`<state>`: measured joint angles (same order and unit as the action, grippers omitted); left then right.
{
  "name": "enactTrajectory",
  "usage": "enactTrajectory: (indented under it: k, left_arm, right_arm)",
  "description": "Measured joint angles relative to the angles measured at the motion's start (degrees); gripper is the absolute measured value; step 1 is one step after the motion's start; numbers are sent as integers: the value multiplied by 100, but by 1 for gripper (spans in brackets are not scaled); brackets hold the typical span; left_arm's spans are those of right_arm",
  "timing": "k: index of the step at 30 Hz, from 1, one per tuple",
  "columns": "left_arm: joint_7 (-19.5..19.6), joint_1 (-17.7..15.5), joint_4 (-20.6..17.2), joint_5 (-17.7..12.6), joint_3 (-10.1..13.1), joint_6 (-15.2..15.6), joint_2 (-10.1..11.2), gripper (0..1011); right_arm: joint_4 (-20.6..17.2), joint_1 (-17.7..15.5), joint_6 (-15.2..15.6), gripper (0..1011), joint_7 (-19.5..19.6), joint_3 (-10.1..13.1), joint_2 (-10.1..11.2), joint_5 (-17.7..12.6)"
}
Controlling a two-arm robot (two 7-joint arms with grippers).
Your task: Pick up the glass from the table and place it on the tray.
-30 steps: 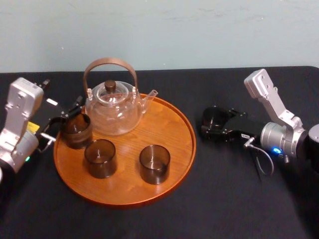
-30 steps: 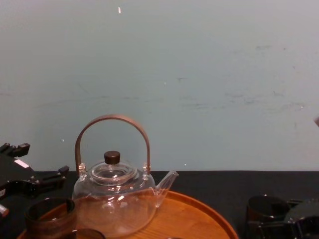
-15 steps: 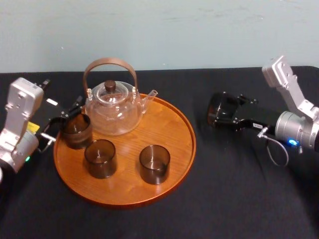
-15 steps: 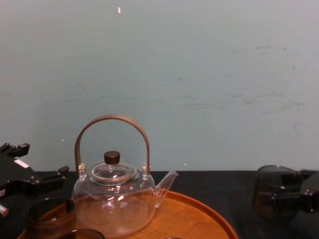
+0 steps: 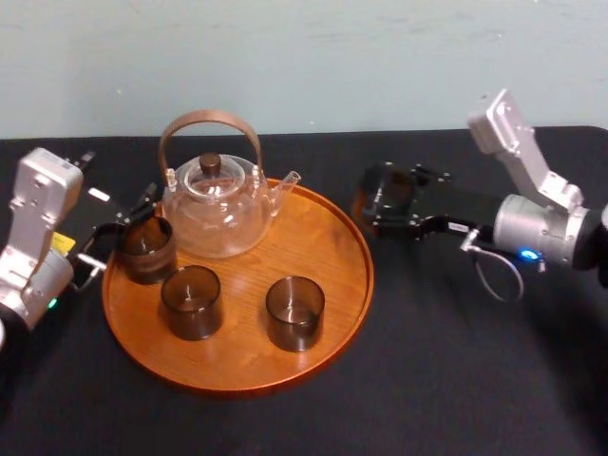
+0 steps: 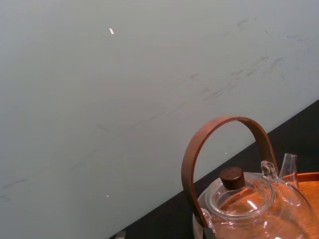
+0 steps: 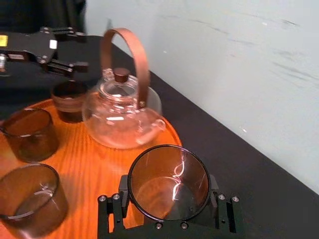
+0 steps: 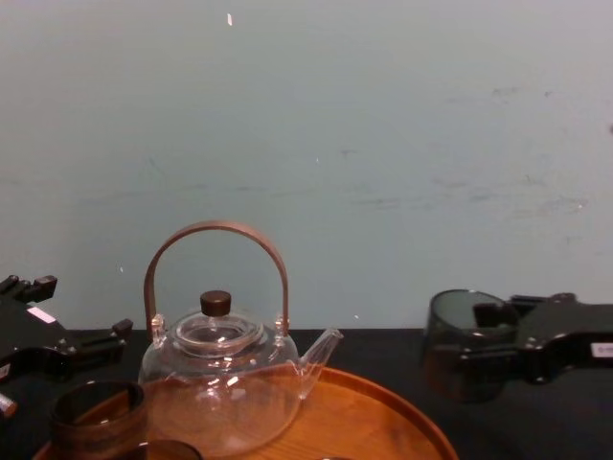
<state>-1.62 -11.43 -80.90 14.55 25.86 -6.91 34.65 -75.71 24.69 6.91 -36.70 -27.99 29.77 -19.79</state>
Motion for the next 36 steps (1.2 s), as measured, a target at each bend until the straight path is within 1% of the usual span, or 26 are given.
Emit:
enactTrajectory:
  k: [10,19,29,36]
  left_arm:
    - [0,0,0,0,0,0,0,1001]
    - [0,0,0,0,0,0,0,1001]
    - [0,0,0,0,0,0,0,1001]
    - [0,0,0,0,0,0,0,1001]
  right_arm:
    - [369,345,-190,904,-177,-357,-320,57]
    - [753,517,-353,904,-240,-599,-594,111]
    - [1189,613,-455,904,-240,-723,-798,184]
    - [1444,667,-516,904,-245,-766,-906,235]
